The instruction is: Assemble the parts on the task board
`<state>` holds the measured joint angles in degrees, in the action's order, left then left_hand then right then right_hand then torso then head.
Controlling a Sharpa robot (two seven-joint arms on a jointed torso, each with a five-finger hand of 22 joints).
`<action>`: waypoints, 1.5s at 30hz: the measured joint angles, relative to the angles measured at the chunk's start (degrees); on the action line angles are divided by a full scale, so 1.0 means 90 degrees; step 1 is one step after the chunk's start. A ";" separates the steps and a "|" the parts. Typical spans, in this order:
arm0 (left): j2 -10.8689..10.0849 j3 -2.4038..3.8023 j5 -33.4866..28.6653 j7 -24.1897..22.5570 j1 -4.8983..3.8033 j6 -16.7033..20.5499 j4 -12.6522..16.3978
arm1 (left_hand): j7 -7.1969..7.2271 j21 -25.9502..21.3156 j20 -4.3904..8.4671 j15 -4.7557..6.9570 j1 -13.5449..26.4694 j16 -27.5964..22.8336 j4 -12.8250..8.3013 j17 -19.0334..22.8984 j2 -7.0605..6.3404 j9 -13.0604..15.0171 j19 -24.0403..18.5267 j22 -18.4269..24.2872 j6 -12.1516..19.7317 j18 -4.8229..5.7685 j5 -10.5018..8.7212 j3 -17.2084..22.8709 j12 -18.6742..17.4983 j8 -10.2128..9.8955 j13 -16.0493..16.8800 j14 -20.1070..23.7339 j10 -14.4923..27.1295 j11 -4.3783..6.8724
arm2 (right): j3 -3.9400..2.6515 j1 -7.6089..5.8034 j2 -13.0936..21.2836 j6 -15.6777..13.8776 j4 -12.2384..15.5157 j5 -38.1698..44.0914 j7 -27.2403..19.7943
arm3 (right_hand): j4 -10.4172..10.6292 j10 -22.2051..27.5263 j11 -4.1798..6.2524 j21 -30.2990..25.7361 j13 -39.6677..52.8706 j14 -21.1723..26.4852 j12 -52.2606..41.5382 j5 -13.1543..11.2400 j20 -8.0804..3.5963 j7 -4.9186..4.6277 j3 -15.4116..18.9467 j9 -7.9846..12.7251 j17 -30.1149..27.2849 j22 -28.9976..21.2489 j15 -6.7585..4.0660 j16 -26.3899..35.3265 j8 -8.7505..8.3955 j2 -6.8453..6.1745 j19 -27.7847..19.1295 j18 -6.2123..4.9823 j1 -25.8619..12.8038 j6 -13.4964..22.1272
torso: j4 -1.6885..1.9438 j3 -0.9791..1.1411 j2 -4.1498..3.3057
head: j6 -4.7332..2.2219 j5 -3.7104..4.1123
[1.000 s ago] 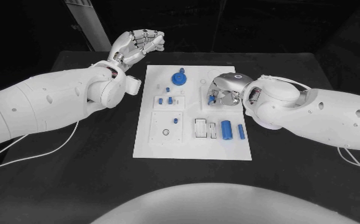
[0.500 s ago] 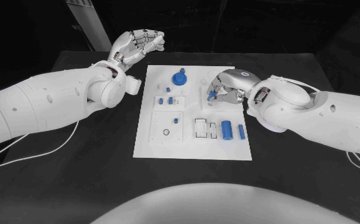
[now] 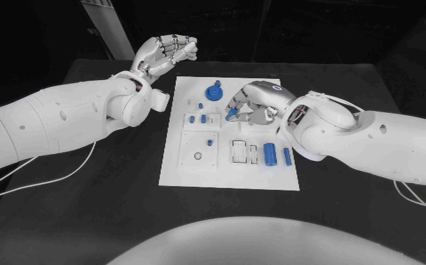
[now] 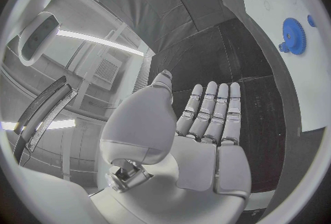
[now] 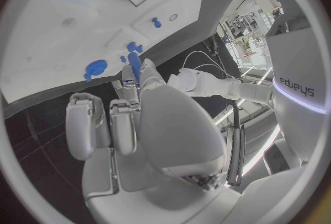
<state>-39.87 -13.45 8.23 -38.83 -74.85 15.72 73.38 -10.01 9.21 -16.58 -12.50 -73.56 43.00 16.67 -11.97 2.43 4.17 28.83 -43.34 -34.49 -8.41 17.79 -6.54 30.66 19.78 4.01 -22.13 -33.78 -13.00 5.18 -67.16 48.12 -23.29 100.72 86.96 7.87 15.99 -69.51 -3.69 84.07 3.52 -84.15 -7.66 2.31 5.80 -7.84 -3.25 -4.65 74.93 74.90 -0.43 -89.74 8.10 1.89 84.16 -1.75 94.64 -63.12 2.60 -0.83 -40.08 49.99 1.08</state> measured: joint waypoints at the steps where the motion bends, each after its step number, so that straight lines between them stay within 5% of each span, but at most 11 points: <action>1: 0.0004 0.0000 0.0000 0.0000 0.0000 0.0000 -0.0006 | 0.0000 0.0000 0.0000 0.0000 -0.0008 0.0008 0.0000 0.0002 0.0008 0.0000 0.0000 0.0004 0.0000 0.0000 0.0000 0.0000 0.0000 0.0000 -0.0001 0.0000 0.0002 -0.0002 | 0.0000 0.0000 -0.0083 0.0002 0.0000 -0.0011 -0.0030 | 0.0000 0.0000 0.0000 0.0000 0.0000 0.0000 0.0026 0.0008 0.0000 0.0000 0.0000 0.0000 0.0000 0.0000 0.0000 0.0000 -0.0001 -0.0027 0.0000 0.0000 0.0027 0.0000 | 0.0000 0.0000 -0.0001 | 0.0000 -0.0007; 17: 0.0038 0.0000 0.0000 0.0000 0.0001 -0.0007 -0.0037 | 0.0023 0.0000 0.0000 0.0000 -0.0025 0.0030 0.0017 0.0016 0.0025 0.0000 0.0000 0.0006 0.0023 0.0000 0.0000 -0.0017 0.0000 0.0000 -0.0005 0.0000 0.0024 -0.0024 | -0.0001 -0.0001 -0.1112 0.0641 -0.0415 0.0417 -0.0455 | 0.0023 -0.0023 -0.0023 0.0000 0.0000 0.0000 0.0126 0.0024 0.0000 0.0015 -0.0012 -0.0001 0.0000 0.0000 0.0000 0.0000 -0.0075 0.0011 0.0000 -0.0001 0.0077 -0.0015 | 0.0014 0.0000 0.0005 | 0.0000 -0.0170; 45: 0.0055 0.0000 0.0000 0.0000 0.0002 -0.0012 -0.0042 | 0.0023 0.0000 0.0000 0.0000 -0.0025 0.0029 0.0017 0.0027 0.0025 0.0000 0.0000 0.0005 0.0023 0.0000 0.0000 -0.0017 0.0025 0.0000 -0.0004 0.0000 0.0023 -0.0023 | 0.0008 0.0154 -0.1717 0.1821 -0.0737 0.1601 -0.0601 | 0.0044 0.0002 -0.0047 -0.0001 0.0001 0.0025 0.0243 0.0003 0.0000 0.0039 -0.0025 0.0000 0.0000 0.0000 0.0025 0.0001 -0.0076 0.0017 0.0000 0.0000 0.0084 0.0000 | 0.0000 0.0004 -0.0007 | 0.0000 -0.0276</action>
<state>-39.37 -13.45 8.23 -38.83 -74.84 15.62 73.00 -9.81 9.21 -16.58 -12.50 -73.79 43.27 16.82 -11.74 2.66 4.17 28.82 -43.30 -34.28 -8.41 17.79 -6.69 30.88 19.78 3.97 -22.13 -33.57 -13.21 5.25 -65.77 32.66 -6.90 94.09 101.37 2.47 16.38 -69.49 -4.11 84.06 3.52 -83.93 -5.48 2.34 5.81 -7.49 -3.48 -4.65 74.93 74.90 -0.20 -89.73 7.41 2.05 84.16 -1.76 95.39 -63.12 2.60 -0.80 -40.14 49.99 -1.41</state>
